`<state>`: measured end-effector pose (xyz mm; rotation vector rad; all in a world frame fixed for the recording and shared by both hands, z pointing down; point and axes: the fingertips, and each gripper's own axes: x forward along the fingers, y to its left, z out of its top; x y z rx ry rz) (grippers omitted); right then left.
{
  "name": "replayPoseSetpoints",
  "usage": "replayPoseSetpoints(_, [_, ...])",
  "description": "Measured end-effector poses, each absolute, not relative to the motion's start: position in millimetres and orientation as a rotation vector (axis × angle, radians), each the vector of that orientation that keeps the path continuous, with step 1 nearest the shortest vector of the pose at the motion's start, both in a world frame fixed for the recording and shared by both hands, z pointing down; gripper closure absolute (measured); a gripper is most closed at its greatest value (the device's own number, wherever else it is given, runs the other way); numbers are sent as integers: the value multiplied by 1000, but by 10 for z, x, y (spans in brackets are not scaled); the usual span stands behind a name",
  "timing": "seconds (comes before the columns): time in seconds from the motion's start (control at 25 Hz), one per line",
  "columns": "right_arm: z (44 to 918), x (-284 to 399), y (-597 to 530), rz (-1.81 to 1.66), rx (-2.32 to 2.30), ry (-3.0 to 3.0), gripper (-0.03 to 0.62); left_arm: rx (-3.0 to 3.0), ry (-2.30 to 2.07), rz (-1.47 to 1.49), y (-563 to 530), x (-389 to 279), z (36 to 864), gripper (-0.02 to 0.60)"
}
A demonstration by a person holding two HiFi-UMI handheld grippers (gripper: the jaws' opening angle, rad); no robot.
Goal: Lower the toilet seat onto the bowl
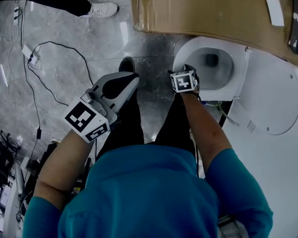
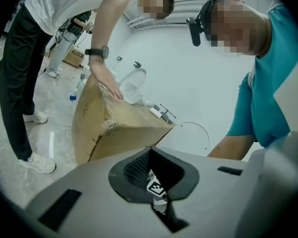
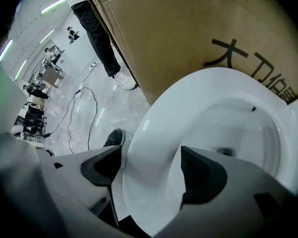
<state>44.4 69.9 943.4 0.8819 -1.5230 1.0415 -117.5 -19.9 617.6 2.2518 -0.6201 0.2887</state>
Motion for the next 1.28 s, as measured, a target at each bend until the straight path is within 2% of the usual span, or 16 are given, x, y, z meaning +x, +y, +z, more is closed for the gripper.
replayPoseSetpoints(0.52, [8361,642,643,1057,910,-1748,247,2351,-632,278,-258,-888,5465,588])
replayPoseSetpoints(0.68, [7966,902,500,1047,972,-1793,362,2396,-645,269,-303,-768,5195,588])
replayPoseSetpoints(0.84, [7588,1082,460,1055,1002,-1840,441,2418,-654,278,-283,-639,4979,588])
replayPoseSetpoints(1.16, [6875,1212,400,1127,1057,-1993,573,2430,-635,334,-233,-436,4769,588])
replayPoseSetpoints(1.28, [6482,1239,367,1178,1066,-2095,592,2442,-623,338,-226,-355,4627,588])
